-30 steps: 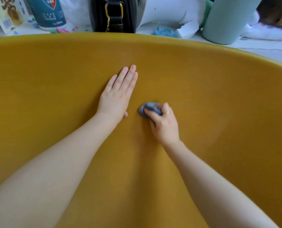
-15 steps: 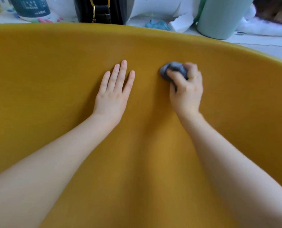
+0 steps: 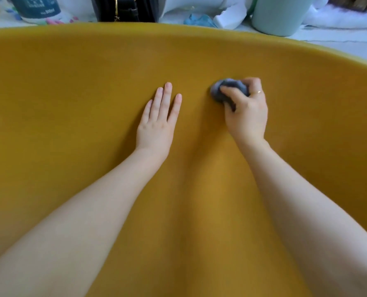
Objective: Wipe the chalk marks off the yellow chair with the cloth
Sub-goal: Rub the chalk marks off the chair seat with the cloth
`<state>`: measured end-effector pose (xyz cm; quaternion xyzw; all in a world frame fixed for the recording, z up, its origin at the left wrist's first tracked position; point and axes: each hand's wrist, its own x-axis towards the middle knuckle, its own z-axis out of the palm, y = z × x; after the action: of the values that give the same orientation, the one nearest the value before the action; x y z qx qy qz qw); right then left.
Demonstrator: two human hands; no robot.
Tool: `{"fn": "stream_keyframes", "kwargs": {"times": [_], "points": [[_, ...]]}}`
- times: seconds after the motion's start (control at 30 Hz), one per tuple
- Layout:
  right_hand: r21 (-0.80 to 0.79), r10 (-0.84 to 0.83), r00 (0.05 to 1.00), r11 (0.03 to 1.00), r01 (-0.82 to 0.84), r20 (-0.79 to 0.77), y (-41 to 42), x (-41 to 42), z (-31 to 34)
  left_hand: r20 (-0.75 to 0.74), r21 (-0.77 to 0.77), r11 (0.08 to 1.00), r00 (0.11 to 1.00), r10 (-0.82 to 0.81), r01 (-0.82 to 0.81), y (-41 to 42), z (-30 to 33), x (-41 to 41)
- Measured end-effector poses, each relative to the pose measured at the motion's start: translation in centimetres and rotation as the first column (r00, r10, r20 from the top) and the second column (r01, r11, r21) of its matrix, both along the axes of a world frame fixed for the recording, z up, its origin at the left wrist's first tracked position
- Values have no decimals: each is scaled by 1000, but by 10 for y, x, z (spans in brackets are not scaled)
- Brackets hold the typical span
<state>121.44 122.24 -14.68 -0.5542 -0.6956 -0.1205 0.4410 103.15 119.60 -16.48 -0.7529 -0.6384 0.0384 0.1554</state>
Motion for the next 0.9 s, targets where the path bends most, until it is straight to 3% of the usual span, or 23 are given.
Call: {"fn": "stream_keyframes", "kwargs": {"times": [0.1, 0.2, 0.33, 0.4, 0.47, 0.53, 0.6, 0.73, 0.8, 0.9], "points": [[132, -92, 996, 987, 90, 7, 20, 7, 25, 8, 28, 1000, 1000, -12, 12, 1, -6, 5], [142, -53, 997, 989, 44, 54, 12, 3, -13, 5, 50, 998, 999, -34, 34, 3, -9, 4], [-114, 65, 991, 992, -52, 119, -54, -8, -95, 56, 7, 995, 993, -99, 99, -3, -10, 2], [-267, 101, 988, 961, -67, 119, -72, -12, -105, 76, -28, 993, 991, -112, 114, -8, -7, 7], [-346, 170, 960, 934, -85, 223, -70, -3, -90, 48, -62, 994, 995, -90, 93, -8, -7, 9], [-298, 145, 942, 953, -51, 302, -52, 15, -62, 14, -94, 994, 998, -60, 61, -8, -9, 9], [-135, 1, 952, 990, 42, 306, -28, 34, -26, -1, -98, 994, 999, -51, 51, -7, -12, 10], [139, -190, 963, 976, 165, 192, 7, 49, 22, -5, -99, 993, 998, -58, 57, -3, -17, 11], [173, -185, 977, 971, 165, 106, 10, 43, 10, 4, -87, 995, 999, -51, 52, -1, -21, 11], [109, -61, 989, 993, 47, 132, -11, 25, -47, 26, -75, 996, 999, -38, 40, -2, -22, 15]]}}
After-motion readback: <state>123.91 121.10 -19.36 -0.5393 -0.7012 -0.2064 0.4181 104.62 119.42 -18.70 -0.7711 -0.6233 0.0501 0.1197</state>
